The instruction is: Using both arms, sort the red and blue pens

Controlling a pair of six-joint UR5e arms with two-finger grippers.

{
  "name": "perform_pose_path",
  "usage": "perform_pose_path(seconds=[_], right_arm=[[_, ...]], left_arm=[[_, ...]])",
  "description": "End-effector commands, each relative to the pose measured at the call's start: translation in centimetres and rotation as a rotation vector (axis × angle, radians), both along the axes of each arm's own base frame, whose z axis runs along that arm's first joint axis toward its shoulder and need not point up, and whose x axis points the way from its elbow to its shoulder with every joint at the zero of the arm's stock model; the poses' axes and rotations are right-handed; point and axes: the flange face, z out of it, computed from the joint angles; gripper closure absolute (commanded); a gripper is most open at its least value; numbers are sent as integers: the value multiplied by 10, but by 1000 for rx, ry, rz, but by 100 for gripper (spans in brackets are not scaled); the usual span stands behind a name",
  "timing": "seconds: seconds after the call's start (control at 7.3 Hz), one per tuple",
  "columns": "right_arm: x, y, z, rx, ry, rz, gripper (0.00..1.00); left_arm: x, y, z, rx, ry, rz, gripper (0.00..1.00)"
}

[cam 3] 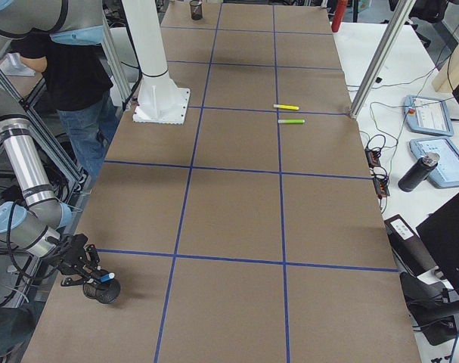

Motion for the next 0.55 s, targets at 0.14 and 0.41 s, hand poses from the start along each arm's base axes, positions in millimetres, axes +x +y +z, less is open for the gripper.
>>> perform_pose_path(seconds=[0.14,0.41], right_arm=[[0,-5,-4,20,-14,-2,0],[24,-62,-21,56,-54,-21,0]], left_arm=[[0,0,-2,-5,6,-3,0],[0,1,-4,-7,9,-6,0]])
